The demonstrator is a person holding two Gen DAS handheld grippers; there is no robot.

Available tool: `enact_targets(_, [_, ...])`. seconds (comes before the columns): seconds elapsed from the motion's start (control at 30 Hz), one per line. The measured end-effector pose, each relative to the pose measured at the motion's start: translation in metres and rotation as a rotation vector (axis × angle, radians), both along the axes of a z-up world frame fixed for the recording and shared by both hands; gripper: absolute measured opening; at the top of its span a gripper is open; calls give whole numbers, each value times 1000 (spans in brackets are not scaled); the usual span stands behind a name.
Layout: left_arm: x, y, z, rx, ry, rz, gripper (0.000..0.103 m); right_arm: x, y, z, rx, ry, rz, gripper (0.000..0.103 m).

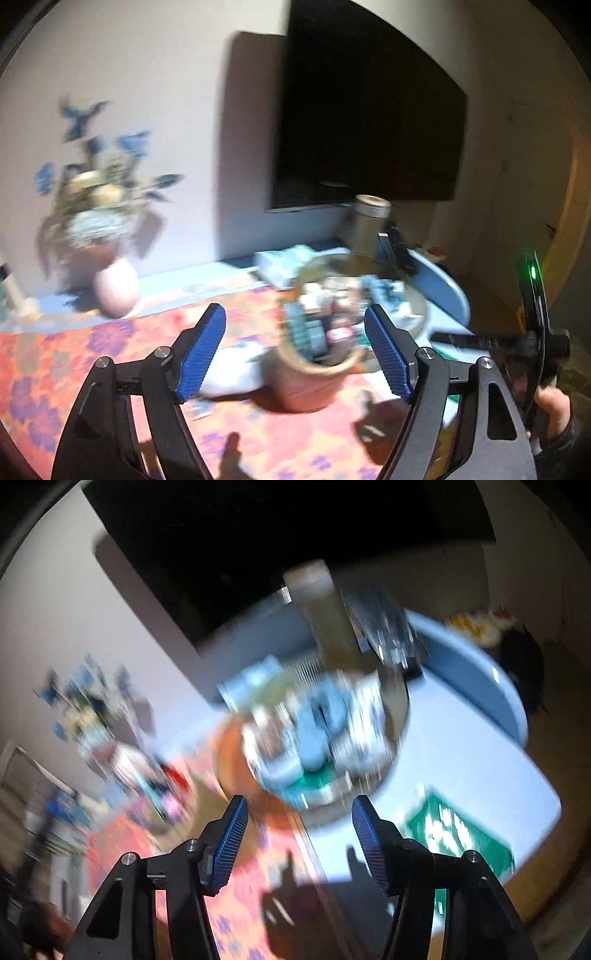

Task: Organize soft objects
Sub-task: 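Move both tools back over the desk toward the grey plush elephant, then grasp the pink packet with the left tool while the right tool grasps the grey plush elephant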

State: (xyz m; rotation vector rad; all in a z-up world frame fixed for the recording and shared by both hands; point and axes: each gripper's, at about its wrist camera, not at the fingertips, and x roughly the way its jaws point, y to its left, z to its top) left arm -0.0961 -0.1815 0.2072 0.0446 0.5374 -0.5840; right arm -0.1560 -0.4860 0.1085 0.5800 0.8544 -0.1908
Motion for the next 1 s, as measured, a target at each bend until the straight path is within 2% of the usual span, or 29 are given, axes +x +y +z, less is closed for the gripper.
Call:
enact_targets(0.13, [13,51,-12,7,35,74,78,-1,42,-15,-25,52,100,57])
enact_targets(0.3, [36,99,-42,3,131,136,78,14,105,-26,-21,82,282,57])
enact_targets(0.43, [52,113,-68,8,204,131,78,30,159,-28,-52,67,423,57])
enact_targets(0.53, [61,108,-83,20,236,91,78,40,187,-34,-59,62,478,57])
enact_targets(0.73, [86,72,-110,62,287,-26,79,50,206,-50,2,52,497,57])
enact_targets(0.8, [95,64,-117,80,297,-36,79,54,202,-51,29,31,474,57])
enact_targets(0.9, [116,63,-121,68,312,-27,79,61,202,-57,99,-19,404,57])
enact_targets(1.0, [142,63,-122,71,324,-16,79,69,216,-69,139,-53,360,57])
